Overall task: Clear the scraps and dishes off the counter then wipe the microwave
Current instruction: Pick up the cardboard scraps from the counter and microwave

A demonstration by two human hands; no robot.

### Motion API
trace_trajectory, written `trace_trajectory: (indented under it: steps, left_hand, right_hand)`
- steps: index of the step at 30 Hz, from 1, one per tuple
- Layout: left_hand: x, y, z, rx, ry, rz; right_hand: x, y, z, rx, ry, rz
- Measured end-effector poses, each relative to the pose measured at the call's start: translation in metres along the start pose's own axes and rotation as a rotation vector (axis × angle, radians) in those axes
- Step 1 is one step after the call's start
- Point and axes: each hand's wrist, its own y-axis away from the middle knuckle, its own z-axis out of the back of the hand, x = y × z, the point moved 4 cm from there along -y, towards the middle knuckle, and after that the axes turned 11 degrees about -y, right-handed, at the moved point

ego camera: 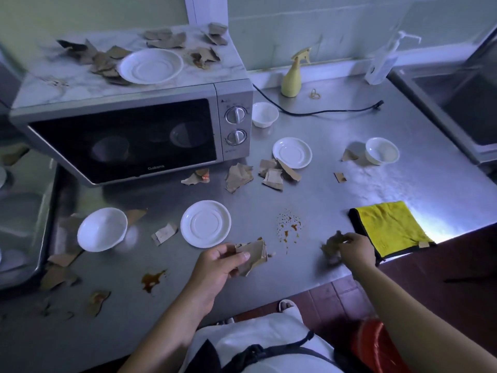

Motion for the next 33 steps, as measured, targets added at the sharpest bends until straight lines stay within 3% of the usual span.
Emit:
trace_trajectory:
  steps: [7, 12, 18, 29, 33]
  left_hand:
    - [-0.005, -0.009, 0.006, -0.001, -0.015, -0.046]
    - [-0.006, -0.008, -0.002, 0.097, -0.055, -0.06]
    - [-0.012, 0.004, -0.002, 0.188, -0.041, -0.098]
    - [-0.019, 0.011, -0.008, 0.299, 0.065, -0.074]
    - [-0.026, 0.007, -0.028, 0.327, -0.006, -0.148]
  right_hand:
    - [0.061, 0.104, 0.001, 0.302, -0.618, 0.027]
    - [0.091, 0.17, -0.02, 0.591, -0.664, 0.151]
    - [0.098, 0.176, -0.041, 0.422, -0.533, 0.217]
    - [0.101, 0.166, -0.043, 0.355, -0.527, 0.36]
    - [0.095, 0.154, -0.036, 0.355, -0.527, 0.351]
